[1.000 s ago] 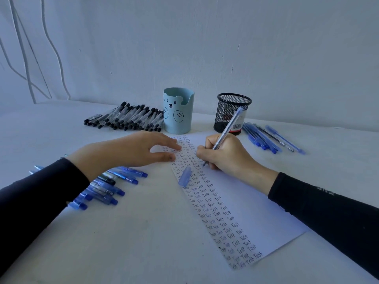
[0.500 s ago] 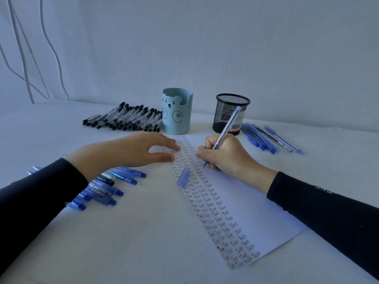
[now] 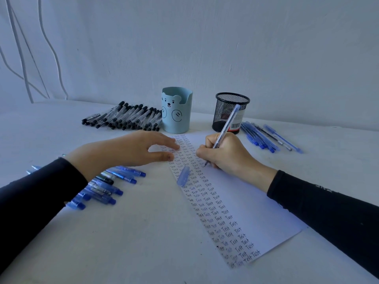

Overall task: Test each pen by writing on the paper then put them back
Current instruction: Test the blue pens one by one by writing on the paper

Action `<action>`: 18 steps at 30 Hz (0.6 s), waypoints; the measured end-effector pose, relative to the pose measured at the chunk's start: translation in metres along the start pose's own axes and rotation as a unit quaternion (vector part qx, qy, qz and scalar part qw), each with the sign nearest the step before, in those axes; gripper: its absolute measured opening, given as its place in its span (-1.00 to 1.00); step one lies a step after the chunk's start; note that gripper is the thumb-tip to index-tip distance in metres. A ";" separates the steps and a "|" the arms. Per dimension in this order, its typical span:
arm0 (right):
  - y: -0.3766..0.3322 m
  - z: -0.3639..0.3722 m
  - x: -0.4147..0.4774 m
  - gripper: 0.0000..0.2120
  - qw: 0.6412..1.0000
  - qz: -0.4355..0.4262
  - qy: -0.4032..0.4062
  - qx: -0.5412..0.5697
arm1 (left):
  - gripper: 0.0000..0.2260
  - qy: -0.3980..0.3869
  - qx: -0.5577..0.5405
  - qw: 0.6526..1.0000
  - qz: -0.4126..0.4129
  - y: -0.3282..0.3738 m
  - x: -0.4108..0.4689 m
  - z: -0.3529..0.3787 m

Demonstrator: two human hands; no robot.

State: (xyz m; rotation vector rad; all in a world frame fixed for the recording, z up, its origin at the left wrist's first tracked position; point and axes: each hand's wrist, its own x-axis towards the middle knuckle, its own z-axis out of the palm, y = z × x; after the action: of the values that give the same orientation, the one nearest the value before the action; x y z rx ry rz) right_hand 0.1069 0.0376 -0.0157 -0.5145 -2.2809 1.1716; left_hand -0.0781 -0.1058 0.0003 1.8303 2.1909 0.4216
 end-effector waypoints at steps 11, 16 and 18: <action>0.002 -0.001 0.000 -0.63 1.000 -0.003 0.004 -0.001 | -0.51 -0.001 -0.002 1.000 0.002 0.000 0.000 0.000; 0.002 -0.001 0.001 -0.65 1.000 -0.006 0.004 -0.011 | -0.53 0.002 -0.009 1.000 0.001 -0.001 0.000 0.001; 0.002 -0.001 0.002 -0.65 1.000 -0.006 0.012 -0.009 | -0.53 0.001 -0.009 1.000 0.002 -0.001 0.000 0.001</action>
State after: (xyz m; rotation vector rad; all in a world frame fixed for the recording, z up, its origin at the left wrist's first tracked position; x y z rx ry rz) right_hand 0.1066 0.0401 -0.0162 -0.5181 -2.2725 1.1348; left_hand -0.0788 -0.1060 -0.0008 1.8248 2.1788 0.4432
